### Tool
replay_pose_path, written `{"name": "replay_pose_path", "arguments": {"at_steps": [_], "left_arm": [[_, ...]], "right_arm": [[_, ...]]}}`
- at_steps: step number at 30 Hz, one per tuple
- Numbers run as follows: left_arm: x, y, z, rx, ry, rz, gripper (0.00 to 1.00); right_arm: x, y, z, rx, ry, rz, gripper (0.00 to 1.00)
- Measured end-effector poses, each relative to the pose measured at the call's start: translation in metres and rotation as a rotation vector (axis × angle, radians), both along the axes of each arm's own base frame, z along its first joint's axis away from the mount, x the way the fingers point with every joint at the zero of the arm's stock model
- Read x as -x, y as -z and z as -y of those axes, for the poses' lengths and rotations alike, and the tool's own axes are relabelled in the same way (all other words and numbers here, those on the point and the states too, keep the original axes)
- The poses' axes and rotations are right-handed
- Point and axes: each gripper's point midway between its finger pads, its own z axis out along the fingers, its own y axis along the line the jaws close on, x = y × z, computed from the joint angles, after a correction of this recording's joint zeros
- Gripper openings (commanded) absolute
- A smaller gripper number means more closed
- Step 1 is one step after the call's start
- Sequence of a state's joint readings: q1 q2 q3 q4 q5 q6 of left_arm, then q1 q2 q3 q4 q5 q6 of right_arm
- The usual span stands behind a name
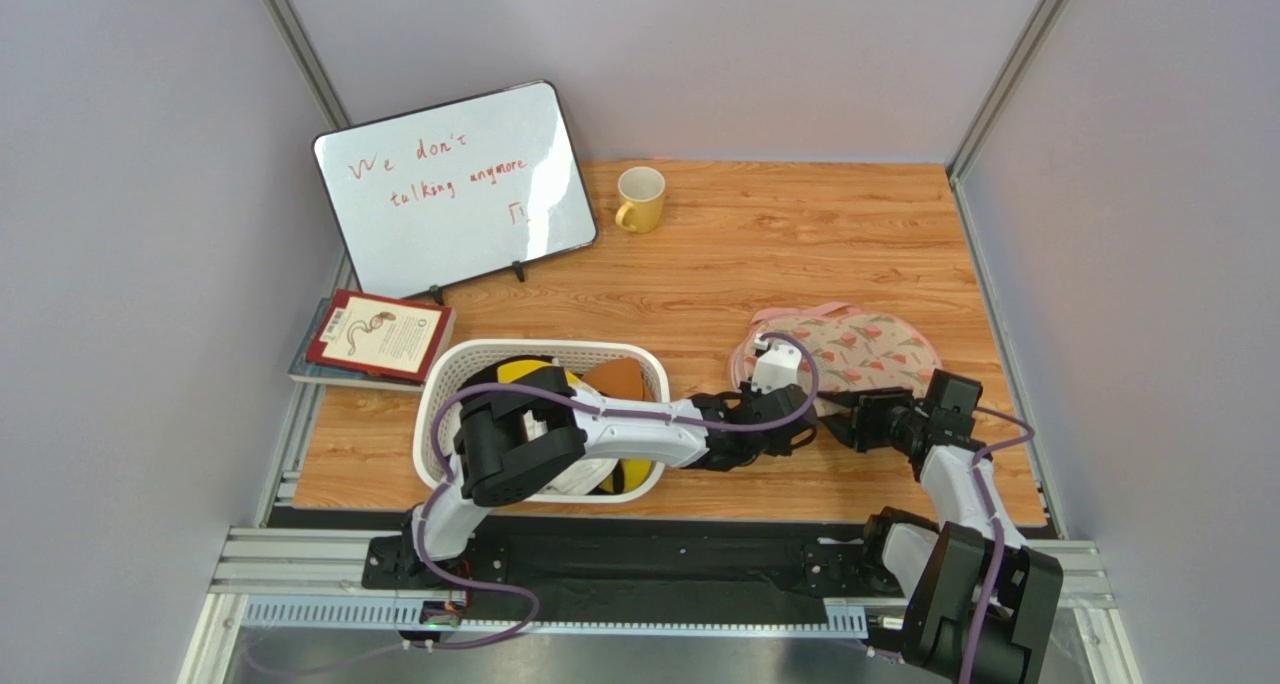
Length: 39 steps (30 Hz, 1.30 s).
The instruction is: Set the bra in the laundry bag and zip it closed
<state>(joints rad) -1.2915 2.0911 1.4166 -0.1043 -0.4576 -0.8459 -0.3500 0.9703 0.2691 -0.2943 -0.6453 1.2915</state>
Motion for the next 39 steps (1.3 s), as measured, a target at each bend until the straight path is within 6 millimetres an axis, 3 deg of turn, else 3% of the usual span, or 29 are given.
{"name": "replay_pose_path", "arguments": {"at_steps": [11,26,30,39], "left_arm": [[-0.010,0.001,-0.005,-0.008,-0.015,0.002,0.39],[-0.015,-0.006,-0.004,-0.016,-0.022,0.032,0.16],[-0.021,-0.013,-0.003,-0.015,-0.039,0.056,0.00],[-0.031,-0.011,-0.017,-0.065,-0.085,0.084,0.00]], "right_arm": [[0.000,0.000,0.000,0.000,0.000,0.000,0.38],[0.000,0.001,0.000,-0.003,0.000,-0.005,0.38],[0.000,0.001,0.000,-0.002,-0.001,-0.005,0.38],[0.000,0.002,0.000,0.002,-0.002,-0.009,0.37]]}}
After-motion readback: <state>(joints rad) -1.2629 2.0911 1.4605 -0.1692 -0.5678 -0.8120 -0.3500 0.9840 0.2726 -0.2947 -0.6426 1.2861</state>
